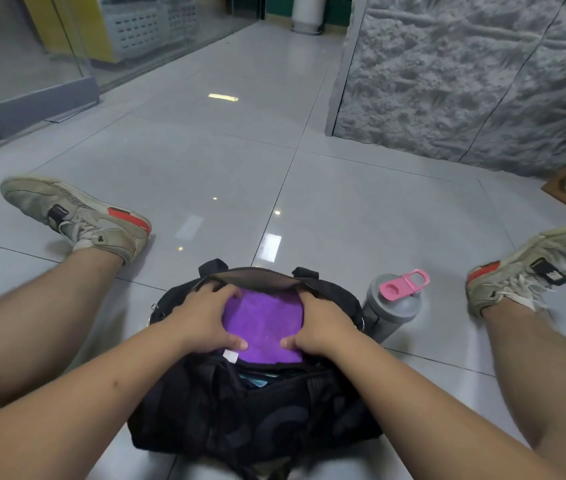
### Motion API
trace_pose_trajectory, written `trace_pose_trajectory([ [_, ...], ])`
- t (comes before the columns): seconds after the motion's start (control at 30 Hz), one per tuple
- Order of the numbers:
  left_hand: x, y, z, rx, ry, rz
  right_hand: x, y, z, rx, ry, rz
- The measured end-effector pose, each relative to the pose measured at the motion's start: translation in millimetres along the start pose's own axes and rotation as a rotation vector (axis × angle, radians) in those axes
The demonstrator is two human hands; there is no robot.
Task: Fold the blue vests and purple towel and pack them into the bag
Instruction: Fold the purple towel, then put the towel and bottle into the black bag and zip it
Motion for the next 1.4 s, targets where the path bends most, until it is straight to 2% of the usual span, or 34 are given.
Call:
trace_pose_trajectory([
  [0.27,-52.6,-10.2,19.5,0.067,0.112,-0.022,-54.2,-4.9,16.4,0.014,0.06,0.019],
  [0.43,-55.0,12.5,13.0,-0.094,0.052,0.012,-65.0,-11.1,25.5,0.141,0.008,0.069],
  [0.6,-52.7,63.1,18.2,-0.259,0.174,-0.005,-61.2,-27.6,38.8,0.163,-0.027,0.175],
  [0.7,-46.6,94.7,20.3,-0.309,0.295,-0.051,-49.3,-30.6,52.2,0.07,-0.013,0.255],
  [0.77,-44.4,108.7,19.1,-0.227,0.339,-0.09,-40.7,-27.5,62.5,-0.008,0.036,0.287],
  [0.87,-41.9,121.2,17.2,0.04,0.369,-0.123,-29.8,-10.5,78.9,-0.082,0.159,0.311],
  [0.97,-37.0,144.0,16.5,0.239,0.392,-0.21,-18.6,11.3,101.6,-0.171,0.359,0.264],
  [1.03,-35.2,159.8,11.8,0.332,0.346,-0.24,-12.7,29.4,114.6,-0.159,0.459,0.215],
  [1.07,-34.2,163.8,8.5,0.321,0.289,-0.242,-12.7,37.1,118.2,-0.135,0.458,0.192],
  [1.17,-32.4,176.9,-10.4,0.265,0.162,-0.219,-12.3,70.2,124.1,0.002,0.339,0.087],
  [1.3,-36.2,186.7,-24.9,0.312,0.177,-0.087,-7.6,107.8,119.2,0.134,0.237,-0.122],
  [1.4,-38.3,191.9,-27.7,0.315,0.186,0.014,-1.3,122.8,110.6,0.15,0.13,-0.174],
])
Point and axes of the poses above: each hand's wrist, its own x-axis away from the middle knuckle, its own z-axis out of the back of the hand, y = z × x, the point moved 3 cm from there along -x, towards the middle knuckle, and after that the axes turned 5 degrees about y, right-handed, at the moved point
